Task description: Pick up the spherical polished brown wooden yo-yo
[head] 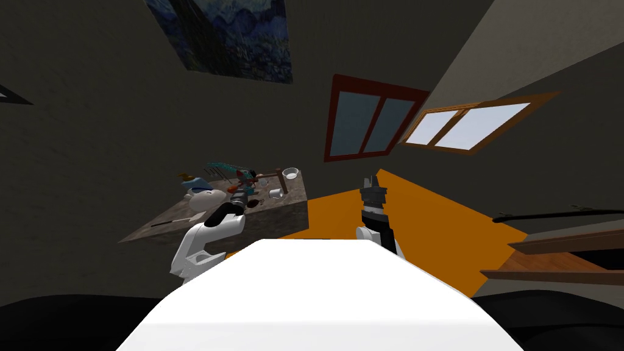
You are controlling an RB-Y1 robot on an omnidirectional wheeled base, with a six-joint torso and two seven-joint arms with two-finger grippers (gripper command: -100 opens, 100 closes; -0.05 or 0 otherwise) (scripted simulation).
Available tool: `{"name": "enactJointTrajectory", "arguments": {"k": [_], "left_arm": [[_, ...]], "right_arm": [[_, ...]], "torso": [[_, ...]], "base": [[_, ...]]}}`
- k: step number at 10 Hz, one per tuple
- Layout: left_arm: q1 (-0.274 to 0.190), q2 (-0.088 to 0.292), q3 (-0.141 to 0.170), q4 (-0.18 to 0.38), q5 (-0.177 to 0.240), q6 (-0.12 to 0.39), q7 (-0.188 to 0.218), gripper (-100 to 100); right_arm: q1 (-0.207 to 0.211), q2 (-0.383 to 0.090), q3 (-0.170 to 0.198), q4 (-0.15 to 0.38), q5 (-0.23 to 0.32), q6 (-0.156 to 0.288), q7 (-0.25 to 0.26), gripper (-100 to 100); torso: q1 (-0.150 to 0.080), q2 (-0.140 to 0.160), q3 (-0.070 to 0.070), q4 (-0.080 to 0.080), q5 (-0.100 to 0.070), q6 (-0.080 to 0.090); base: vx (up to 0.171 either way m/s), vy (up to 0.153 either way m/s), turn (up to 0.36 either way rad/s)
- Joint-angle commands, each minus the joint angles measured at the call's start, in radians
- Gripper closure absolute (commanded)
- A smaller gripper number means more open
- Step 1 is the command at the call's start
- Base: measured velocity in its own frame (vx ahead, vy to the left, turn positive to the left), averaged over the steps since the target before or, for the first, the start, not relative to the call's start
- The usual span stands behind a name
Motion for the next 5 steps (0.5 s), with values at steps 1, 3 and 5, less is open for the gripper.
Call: {"name": "enactJointTrajectory", "arguments": {"k": [1,3,5], "left_arm": [[-0.004,0.001,0.002,0.002,0.000,0.040,0.001,-100],[-0.016,-0.001,0.008,0.005,0.001,0.104,0.004,-100],[-0.028,-0.004,0.013,0.009,0.001,0.163,0.008,-100]], "right_arm": [[0.000,0.000,0.000,0.000,0.000,0.000,0.000,0],[0.000,0.000,0.000,0.000,0.000,0.000,0.000,0],[0.000,0.000,0.000,0.000,0.000,0.000,0.000,0]], "torso": [[0.000,0.000,0.000,0.000,0.000,0.000],[-0.001,0.000,0.000,0.000,0.000,0.000],[0.000,0.000,0.000,0.000,0.000,0.000]], "base": [[0.005,0.016,0.006],[0.010,0.023,-0.047],[0.011,0.038,-0.050]]}}
